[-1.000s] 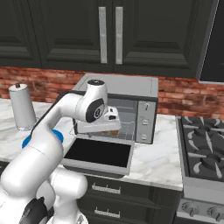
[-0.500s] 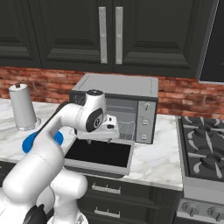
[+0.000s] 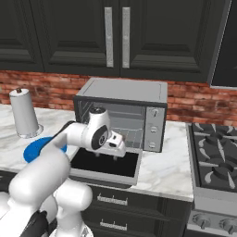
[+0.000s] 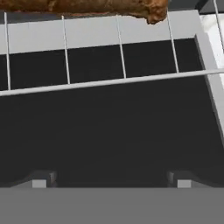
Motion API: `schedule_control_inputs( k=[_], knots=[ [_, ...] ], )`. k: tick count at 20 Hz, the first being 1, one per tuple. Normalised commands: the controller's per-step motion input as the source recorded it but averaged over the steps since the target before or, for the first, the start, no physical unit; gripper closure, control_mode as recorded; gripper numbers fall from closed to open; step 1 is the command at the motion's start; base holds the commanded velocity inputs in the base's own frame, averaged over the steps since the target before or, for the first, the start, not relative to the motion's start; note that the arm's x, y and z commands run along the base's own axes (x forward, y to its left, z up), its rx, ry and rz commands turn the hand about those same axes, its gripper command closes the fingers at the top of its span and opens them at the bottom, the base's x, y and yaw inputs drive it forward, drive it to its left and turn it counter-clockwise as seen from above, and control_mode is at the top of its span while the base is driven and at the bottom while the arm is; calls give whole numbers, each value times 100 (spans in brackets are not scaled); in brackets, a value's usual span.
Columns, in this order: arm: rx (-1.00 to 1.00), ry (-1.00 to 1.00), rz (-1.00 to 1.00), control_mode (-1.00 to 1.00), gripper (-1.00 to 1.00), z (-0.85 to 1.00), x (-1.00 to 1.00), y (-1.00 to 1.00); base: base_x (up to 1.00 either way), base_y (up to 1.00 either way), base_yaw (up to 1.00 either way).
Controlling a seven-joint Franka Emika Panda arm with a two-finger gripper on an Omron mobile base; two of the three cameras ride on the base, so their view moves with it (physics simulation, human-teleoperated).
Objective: Pull the toaster oven rack outwards. Pick up the baguette from the plate and place it on the toaster oven rack. Close the toaster oven door fully and set the temperature to the lowest setting.
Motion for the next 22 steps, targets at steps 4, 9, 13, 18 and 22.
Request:
schedule_control_inputs(
  k=[4,9,13,18,22],
  knots=[
    [-7,0,-27,-100,-100,-57,67,0,0,0,0],
    [-6,0,-8,-100,-100,-29,87,0,0,0,0],
    [-3,0,0,-100,-100,-7,84,-2,0,0,0],
    [0,0,0,-100,-100,1,61,-1,0,0,0],
    [0,0,0,-100,-100,0,38,0,0,0,0]
  ],
)
